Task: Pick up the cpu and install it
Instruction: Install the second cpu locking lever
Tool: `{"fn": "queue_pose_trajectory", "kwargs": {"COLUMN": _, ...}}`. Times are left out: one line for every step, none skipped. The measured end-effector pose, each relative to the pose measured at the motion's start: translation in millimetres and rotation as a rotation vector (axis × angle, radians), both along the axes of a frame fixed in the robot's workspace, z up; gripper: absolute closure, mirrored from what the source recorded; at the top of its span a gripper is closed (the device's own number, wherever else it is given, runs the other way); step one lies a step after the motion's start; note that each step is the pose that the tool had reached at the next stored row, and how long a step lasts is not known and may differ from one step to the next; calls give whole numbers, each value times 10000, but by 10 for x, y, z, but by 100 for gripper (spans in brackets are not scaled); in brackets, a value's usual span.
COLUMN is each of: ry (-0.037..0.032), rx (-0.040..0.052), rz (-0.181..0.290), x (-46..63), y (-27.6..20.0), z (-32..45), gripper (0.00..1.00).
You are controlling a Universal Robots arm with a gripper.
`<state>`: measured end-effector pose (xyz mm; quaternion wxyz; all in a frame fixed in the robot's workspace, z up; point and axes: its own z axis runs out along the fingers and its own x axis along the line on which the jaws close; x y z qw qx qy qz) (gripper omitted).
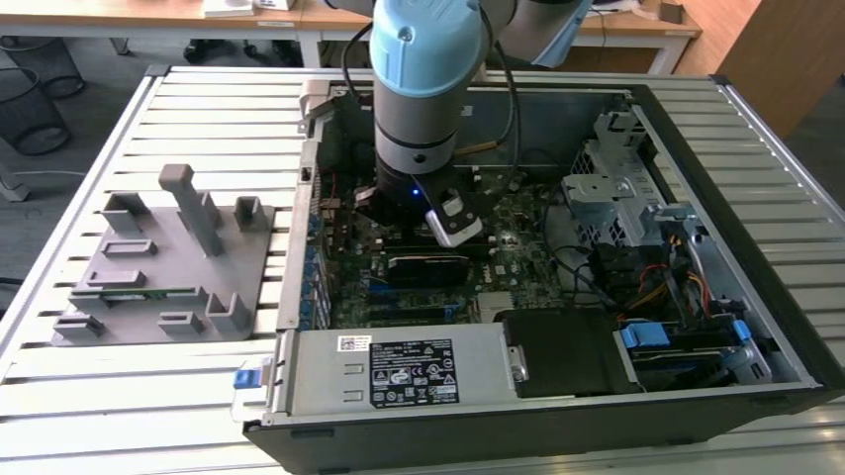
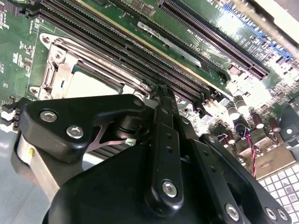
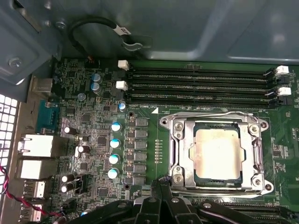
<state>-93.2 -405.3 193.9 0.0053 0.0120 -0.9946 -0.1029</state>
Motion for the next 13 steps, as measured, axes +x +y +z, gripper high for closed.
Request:
{"fn": "queue_pose_trajectory", "kwargs": {"ry": 0, "rx": 9, "rz": 1, "x": 0, "y": 2, "z": -1, "gripper": 89}}
{"fn": "queue_pose_trajectory", "kwargs": {"ry": -1, "rx": 19, "rz": 1, "x": -1, "y": 4, "z": -2, "gripper": 89}}
{"fn": "queue_pose_trajectory", "kwargs": {"ry": 0, "rx": 24, "rz": 1, "x": -2, "y": 6, "z": -3, "gripper": 89}}
{"fn": "queue_pose_trajectory", "kwargs": {"ry": 0, "rx": 32, "rz": 2, "x": -2, "y": 7, "z": -4, "gripper": 89}}
{"fn": "queue_pose_trajectory", "kwargs": {"ry": 0, "rx": 38, "rz": 3, "x": -3, "y": 9, "z": -5, "gripper": 89}}
{"fn": "queue_pose_trajectory", "kwargs": {"ry": 0, "rx": 45, "rz": 3, "x": -3, "y": 10, "z": -6, "gripper": 89}}
{"fn": "queue_pose_trajectory", "kwargs": {"ry": 0, "rx": 53, "rz": 4, "x": -4, "y": 12, "z": -8, "gripper": 89}}
{"fn": "queue_pose_trajectory", "kwargs": {"ry": 0, "rx": 60, "rz": 4, "x": -5, "y": 14, "z": -9, "gripper": 89}}
{"fn": "queue_pose_trajectory", "kwargs": {"ry": 0, "rx": 68, "rz": 5, "x": -6, "y": 16, "z": -10, "gripper": 89}}
{"fn": "queue_pose_trajectory", "kwargs": {"ry": 0, "rx": 75, "rz": 5, "x": -7, "y": 18, "z": -12, "gripper": 89}}
{"fn": "queue_pose_trajectory", "kwargs": {"ry": -1, "rx": 82, "rz": 6, "x": -8, "y": 20, "z": -14, "gripper": 89}}
{"fn": "queue_pose_trajectory", "kwargs": {"ry": -1, "rx": 88, "rz": 6, "x": -8, "y": 22, "z": -16, "gripper": 89}}
{"fn": "queue_pose_trajectory", "kwargs": {"ry": -1, "rx": 95, "rz": 7, "x": -9, "y": 24, "z": -18, "gripper": 89}}
